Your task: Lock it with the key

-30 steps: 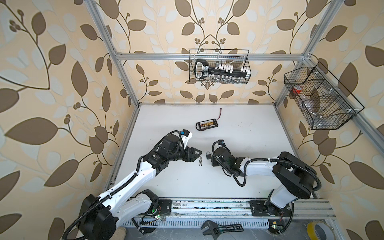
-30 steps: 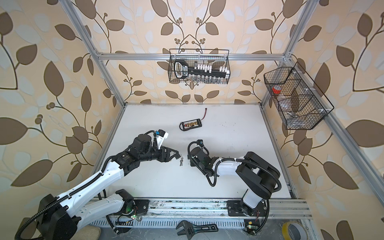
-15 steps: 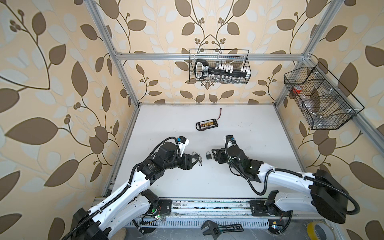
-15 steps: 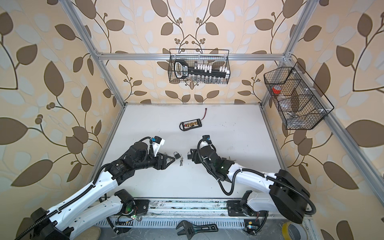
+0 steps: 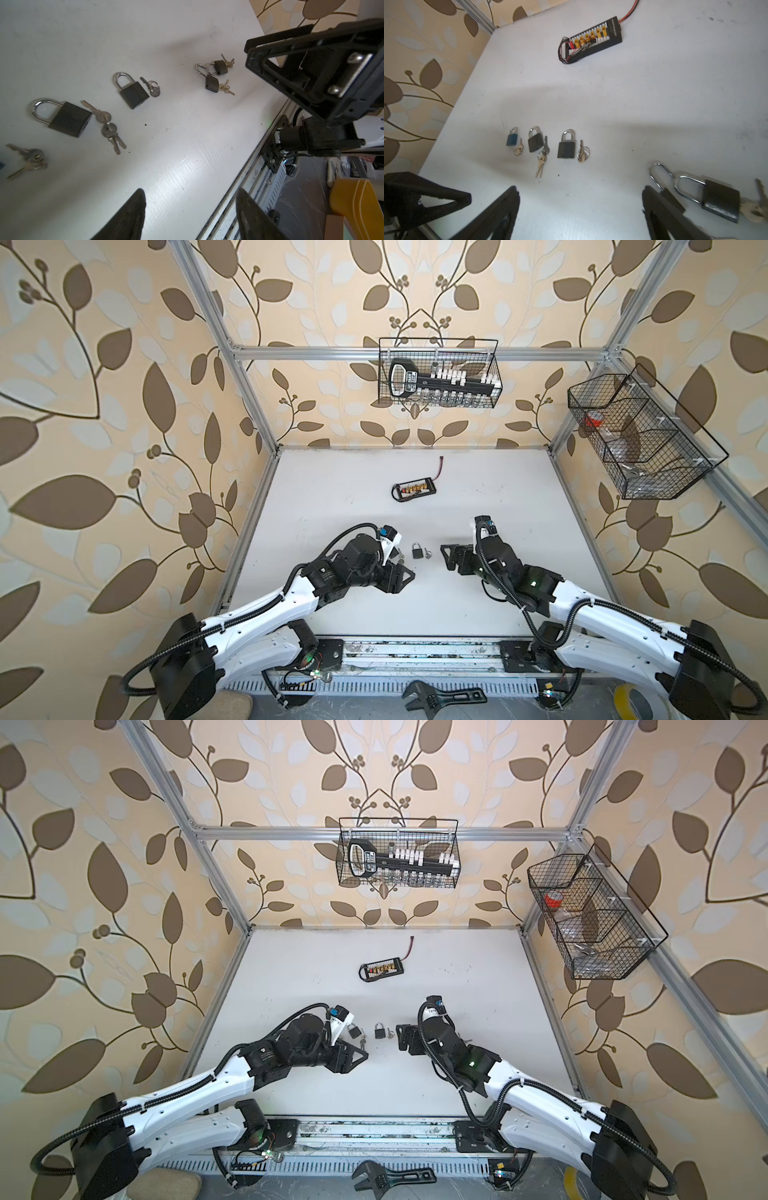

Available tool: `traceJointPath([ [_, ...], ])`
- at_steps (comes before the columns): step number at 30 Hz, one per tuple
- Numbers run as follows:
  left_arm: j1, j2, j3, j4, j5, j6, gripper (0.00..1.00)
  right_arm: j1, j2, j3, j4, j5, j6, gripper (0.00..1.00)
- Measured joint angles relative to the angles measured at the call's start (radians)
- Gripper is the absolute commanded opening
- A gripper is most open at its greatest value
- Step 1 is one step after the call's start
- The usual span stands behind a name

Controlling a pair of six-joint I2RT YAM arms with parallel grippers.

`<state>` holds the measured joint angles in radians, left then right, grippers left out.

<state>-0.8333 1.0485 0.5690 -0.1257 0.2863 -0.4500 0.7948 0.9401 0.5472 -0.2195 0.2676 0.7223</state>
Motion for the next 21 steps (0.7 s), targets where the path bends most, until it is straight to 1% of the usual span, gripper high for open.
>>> traceJointPath([
  [2, -0.027, 0.057, 0.006, 0.037, -0.003, -0.004, 0.68, -0.033, -0.020, 0.000, -0.056, -0.037, 0.001, 0.83],
  [5, -0.060, 0.146, 0.035, 0.078, -0.003, -0.006, 0.67, -0.101, -0.039, -0.009, -0.120, -0.100, -0.001, 0.82],
  [8, -0.081, 0.206, 0.075, 0.106, -0.003, -0.006, 0.67, -0.174, -0.044, -0.029, -0.164, -0.158, -0.013, 0.81],
  [11, -0.098, 0.224, 0.107, 0.134, -0.003, -0.006, 0.67, -0.253, -0.023, -0.037, -0.193, -0.229, -0.049, 0.80],
  [14, -0.111, 0.224, 0.119, 0.163, -0.004, -0.007, 0.67, -0.324, 0.046, -0.037, -0.196, -0.297, -0.095, 0.78],
  [18, -0.137, 0.225, 0.120, 0.175, -0.007, -0.011, 0.68, -0.342, 0.149, -0.024, -0.196, -0.356, -0.146, 0.76],
  [21, -0.159, 0.230, 0.120, 0.177, -0.007, -0.019, 0.67, -0.342, 0.209, 0.006, -0.191, -0.369, -0.175, 0.75],
])
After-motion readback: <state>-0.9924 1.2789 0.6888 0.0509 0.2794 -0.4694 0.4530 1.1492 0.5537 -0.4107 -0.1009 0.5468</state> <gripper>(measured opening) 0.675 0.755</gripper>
